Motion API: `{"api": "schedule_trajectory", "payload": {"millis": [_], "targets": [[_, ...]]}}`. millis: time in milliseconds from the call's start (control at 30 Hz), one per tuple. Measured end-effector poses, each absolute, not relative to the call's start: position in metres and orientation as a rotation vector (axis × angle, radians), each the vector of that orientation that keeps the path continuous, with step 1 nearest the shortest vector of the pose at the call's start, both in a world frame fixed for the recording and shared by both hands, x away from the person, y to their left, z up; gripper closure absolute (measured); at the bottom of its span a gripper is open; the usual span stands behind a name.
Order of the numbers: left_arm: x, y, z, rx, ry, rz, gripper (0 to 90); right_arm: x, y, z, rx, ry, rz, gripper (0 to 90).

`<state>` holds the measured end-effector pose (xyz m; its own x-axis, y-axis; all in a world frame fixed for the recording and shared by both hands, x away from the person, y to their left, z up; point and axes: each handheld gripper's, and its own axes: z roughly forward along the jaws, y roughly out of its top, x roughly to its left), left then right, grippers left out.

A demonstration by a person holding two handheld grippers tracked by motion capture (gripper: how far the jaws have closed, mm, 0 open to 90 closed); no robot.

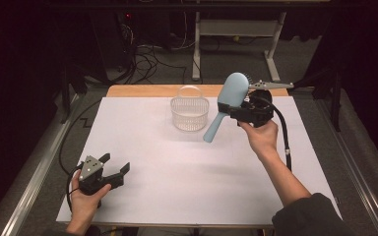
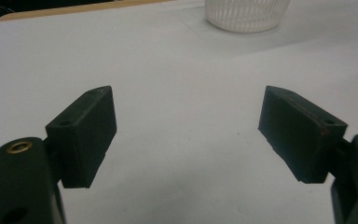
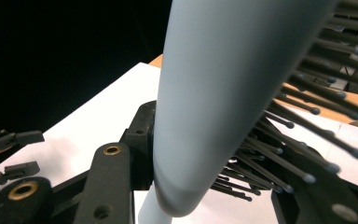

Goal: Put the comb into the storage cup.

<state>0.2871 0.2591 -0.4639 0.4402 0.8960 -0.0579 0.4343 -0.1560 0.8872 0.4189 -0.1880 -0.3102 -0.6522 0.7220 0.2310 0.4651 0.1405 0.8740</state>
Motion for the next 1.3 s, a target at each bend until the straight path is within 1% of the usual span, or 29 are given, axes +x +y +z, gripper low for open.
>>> {"api": "schedule_trajectory", "payload": {"millis": [367,633,1033,1300], "targets": [[0.286,0.258,-0.464,1.770,1.138,0.622,20.5,0.430,-0.171,-0.304,1.145,2.165,1.511,56.0],[0.284,0.257,-0.462,1.752,1.128,0.600,20.7,0.443,-0.169,-0.308,1.175,2.153,1.474,56.1],[0.283,0.254,-0.462,1.769,1.115,0.597,21.4,0.455,-0.163,-0.297,1.227,2.078,1.518,56.0],[0.282,0.255,-0.461,1.767,1.114,0.599,21.5,0.465,-0.148,-0.295,1.223,2.062,1.470,55.8]]}}
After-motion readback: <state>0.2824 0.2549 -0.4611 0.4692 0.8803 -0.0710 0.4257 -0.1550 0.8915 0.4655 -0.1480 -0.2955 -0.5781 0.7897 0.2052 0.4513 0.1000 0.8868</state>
